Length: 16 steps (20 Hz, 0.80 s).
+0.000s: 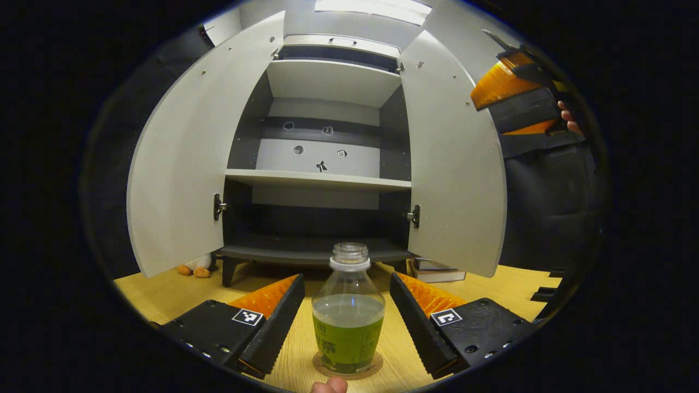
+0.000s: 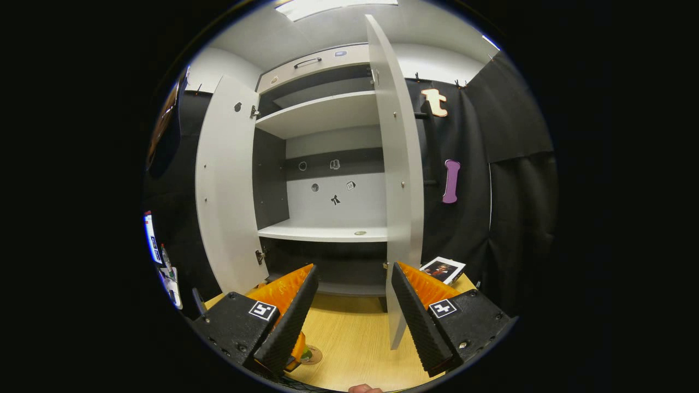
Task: Grasp the bottle in the cabinet with the left hand and place it on the coaster, then close the right door with the right hand and the left door with the left hand.
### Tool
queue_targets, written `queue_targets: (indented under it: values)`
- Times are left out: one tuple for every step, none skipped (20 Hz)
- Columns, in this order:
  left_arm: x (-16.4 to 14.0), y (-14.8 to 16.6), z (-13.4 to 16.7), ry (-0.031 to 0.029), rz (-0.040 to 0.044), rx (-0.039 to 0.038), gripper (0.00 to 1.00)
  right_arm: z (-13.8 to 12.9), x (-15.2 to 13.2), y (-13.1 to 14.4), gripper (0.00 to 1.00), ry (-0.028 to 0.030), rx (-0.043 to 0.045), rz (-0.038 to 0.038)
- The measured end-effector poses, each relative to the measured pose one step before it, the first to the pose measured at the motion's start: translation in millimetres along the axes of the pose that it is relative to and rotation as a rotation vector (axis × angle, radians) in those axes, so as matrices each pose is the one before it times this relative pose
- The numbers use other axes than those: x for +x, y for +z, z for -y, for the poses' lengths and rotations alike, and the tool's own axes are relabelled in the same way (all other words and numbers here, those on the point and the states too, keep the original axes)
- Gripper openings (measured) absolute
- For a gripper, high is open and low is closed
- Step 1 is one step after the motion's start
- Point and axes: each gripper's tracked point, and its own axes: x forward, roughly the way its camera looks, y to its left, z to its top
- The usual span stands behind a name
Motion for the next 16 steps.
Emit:
queue_targets:
  values:
    - [-2.37, 7.95, -1.77, 0.0088, 0.00705, 0.00507, 0.95, 5.4, -0.39, 0.05, 0.84, -0.01295, -0.01224, 0.00637]
    - [-2.29, 9.41, -2.24, 0.00672, 0.00447, 0.00532, 0.95, 1.08, -1.27, 0.39, 0.84, -0.00507, 0.00032, 0.0094]
    - [-2.71, 9.24, -1.0, 0.00517, 0.00542, -0.00226, 0.95, 1.31, -0.56, 1.0, 0.84, -0.00163, 0.00974, 0.00949]
    - [-0.07, 10.1, -1.32, -0.00147, 0.00905, -0.01544, 0.95, 0.55, -1.02, -0.47, 0.84, 0.00035, 0.01311, 0.00836]
    - [-0.32, 8.86, 1.76, -0.01185, -0.00152, -0.02016, 0.95, 0.94, 0.15, 0.26, 0.84, -0.00407, 0.01319, 0.00556]
    - [-0.95, 8.56, 2.64, -0.00763, -0.00383, -0.01489, 0.9, 0.24, 0.69, -0.15, 0.83, -0.00284, 0.0111, 0.00153]
    - [-0.04, 10.91, -1.28, 0.00182, 0.00314, -0.00737, 0.95, 0.08, -0.5, 1.79, 0.83, 0.00008, 0.00959, 0.00537]
    - [0.15, 12.77, -2.99, 0.01091, 0.00638, -0.00654, 0.95, -0.15, -0.08, 2.86, 0.84, -0.00052, 0.00699, 0.01077]
    - [1.03, 11.76, -4.68, 0.01357, 0.00878, -0.00677, 0.95, 0.27, -0.54, 3.66, 0.84, -0.00183, 0.0037, 0.01416]
    - [1.76, 12.7, -6.39, 0.02226, 0.01245, -0.00401, 0.94, -0.19, 0.87, 4.41, 0.84, 0.00075, -0.00102, 0.0186]
    - [1.44, 11.53, -4.9, 0.01329, 0.00742, 0.00151, 0.95, 1.4, 0.3, 5.63, 0.84, -0.0042, -0.00736, 0.02041]
    - [1.15, 7.98, -3.62, 0.00916, -0.00047, 0.01014, 0.95, 4.31, 0.3, 5.09, 0.84, -0.01243, -0.00493, 0.02143]
    - [0.88, 5.92, -5.03, 0.01023, -0.00832, 0.01321, 0.95, 3.01, -0.16, 5.17, 0.84, -0.00825, 0.00064, 0.01827]
    - [-0.62, 4.84, -3.05, 0.00265, -0.00528, 0.00904, 0.95, 1.36, -1.9, 4.19, 0.83, -0.00417, 0.00716, 0.01805]
    - [-1.35, 6.71, -2.77, 0.00195, 0.00329, 0.00199, 0.95, 1.56, -2.2, 4.24, 0.83, -0.00222, 0.0131, 0.01693]
    - [-1.85, 6.11, -3.84, 0.00661, 0.00951, -0.00295, 0.95, 1.13, -2.43, 1.87, 0.83, 0.00163, 0.01282, 0.01214]
